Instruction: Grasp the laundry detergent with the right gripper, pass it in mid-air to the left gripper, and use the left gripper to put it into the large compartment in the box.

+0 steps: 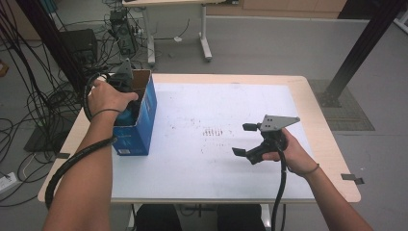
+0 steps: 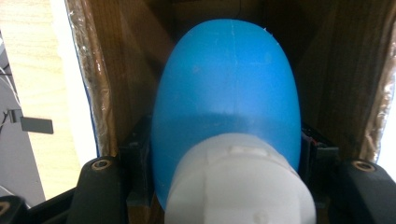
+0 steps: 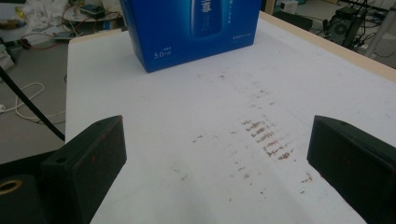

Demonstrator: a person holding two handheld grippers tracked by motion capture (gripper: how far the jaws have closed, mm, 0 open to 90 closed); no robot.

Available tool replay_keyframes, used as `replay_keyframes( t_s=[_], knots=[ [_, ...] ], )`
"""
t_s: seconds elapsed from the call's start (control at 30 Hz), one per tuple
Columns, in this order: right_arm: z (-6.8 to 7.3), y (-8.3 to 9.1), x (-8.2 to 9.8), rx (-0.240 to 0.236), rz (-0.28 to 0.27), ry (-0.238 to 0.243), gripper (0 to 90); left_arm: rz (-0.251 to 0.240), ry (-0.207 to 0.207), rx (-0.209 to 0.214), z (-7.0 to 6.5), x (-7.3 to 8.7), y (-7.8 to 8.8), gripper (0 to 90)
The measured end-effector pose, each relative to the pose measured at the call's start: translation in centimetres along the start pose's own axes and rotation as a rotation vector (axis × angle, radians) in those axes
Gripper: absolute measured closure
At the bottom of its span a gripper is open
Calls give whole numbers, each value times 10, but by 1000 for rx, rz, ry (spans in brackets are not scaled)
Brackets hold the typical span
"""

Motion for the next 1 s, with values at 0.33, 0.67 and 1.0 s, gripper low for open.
replay_keyframes(
  t_s=[0.33,0.67,1.0],
  knots=[
    [-1,2,1,5,1,0,45,0,2,0,0,1,0,376],
    [0,2,3,5,3,-7,45,-2,4,-5,-2,1,0,376],
    [0,2,2,6,2,-3,45,0,2,-8,-3,0,0,376]
  ],
)
Point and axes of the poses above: each handheld gripper's, and its own axes: y roughly backward along the jaws, x roughly out of its underside, z roughly to its left, the point moved 2 cm from there along -y, roughly forward along the jaws, and after that the axes turned 9 degrees about -z, right-handed, at the moved point
